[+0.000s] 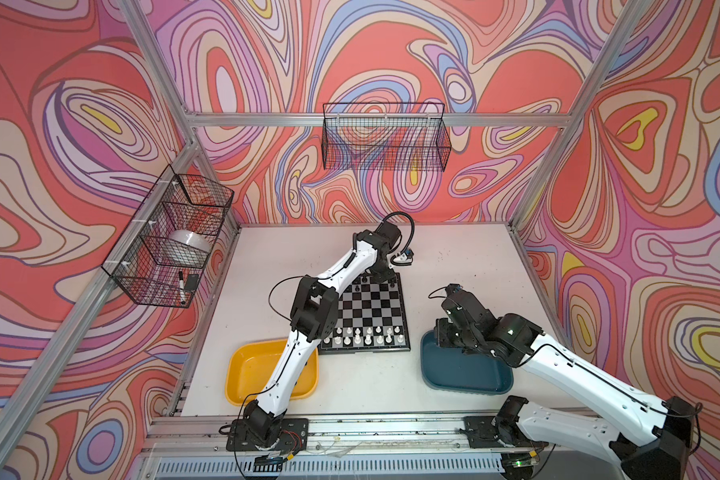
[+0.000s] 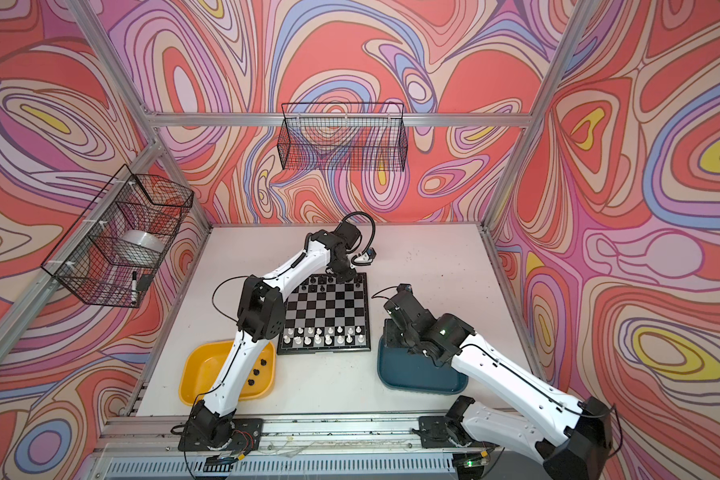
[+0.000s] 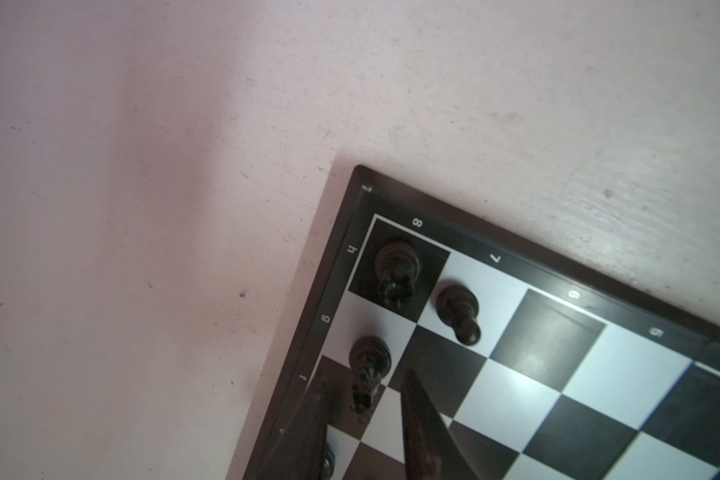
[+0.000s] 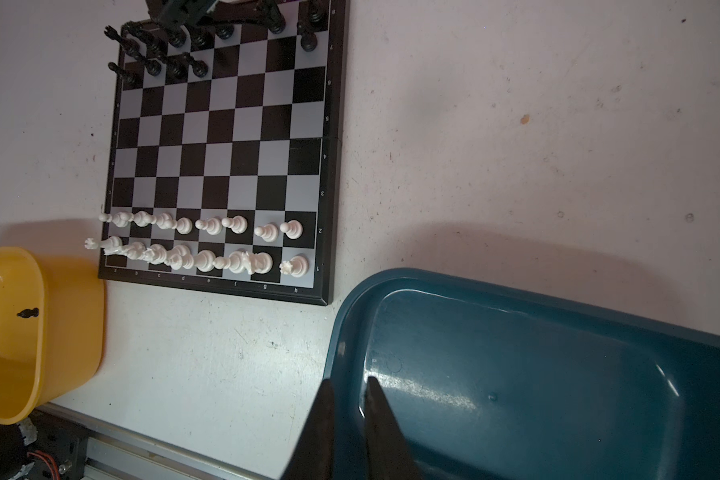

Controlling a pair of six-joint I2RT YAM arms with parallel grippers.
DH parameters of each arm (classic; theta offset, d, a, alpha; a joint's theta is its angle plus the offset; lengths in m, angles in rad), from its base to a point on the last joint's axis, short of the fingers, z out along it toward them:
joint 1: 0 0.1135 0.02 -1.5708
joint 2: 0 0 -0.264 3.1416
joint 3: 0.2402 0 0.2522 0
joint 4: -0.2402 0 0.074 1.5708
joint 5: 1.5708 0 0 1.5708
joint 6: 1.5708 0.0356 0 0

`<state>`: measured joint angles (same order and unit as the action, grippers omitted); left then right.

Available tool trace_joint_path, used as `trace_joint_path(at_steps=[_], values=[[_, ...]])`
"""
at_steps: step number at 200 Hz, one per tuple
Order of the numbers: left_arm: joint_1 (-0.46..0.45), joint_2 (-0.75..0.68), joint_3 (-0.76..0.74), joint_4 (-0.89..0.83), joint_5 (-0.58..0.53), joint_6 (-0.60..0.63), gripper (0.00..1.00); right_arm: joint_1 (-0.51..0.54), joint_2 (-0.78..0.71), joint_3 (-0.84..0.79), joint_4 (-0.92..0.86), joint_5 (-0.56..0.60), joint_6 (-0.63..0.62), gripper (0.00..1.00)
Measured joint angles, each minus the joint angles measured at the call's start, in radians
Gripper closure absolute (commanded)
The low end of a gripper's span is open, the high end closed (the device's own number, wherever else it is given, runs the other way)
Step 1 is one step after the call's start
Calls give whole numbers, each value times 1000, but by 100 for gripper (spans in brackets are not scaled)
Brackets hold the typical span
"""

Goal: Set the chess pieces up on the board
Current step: 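Lower the black pawn onto its far-row square and open the left gripper, then return the left gripper over the yellow tray while the right gripper shifts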

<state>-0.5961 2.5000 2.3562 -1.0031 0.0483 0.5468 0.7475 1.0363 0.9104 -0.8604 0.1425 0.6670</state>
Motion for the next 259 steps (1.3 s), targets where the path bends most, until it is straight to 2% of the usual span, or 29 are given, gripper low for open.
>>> trace_joint_path(at_steps=[87, 136, 176, 222, 237, 259], values=[[-1, -18, 0, -10, 7, -1, 63, 0, 0, 0, 0, 0, 0, 85], [-1, -77, 0, -39, 14, -2, 60, 0, 3, 2, 0, -4, -12, 85], [-1, -172, 0, -79, 15, -2, 56, 0, 9, 8, 19, -38, -36, 87], [-1, -298, -6, -168, 13, -9, 49, 0, 12, 8, 97, -140, -75, 82], [0, -369, -58, -185, 14, -13, 42, 0, 23, 8, 114, -164, -89, 81], [6, -501, -188, -200, 14, -21, 38, 0, 39, 8, 128, -198, -110, 80]])
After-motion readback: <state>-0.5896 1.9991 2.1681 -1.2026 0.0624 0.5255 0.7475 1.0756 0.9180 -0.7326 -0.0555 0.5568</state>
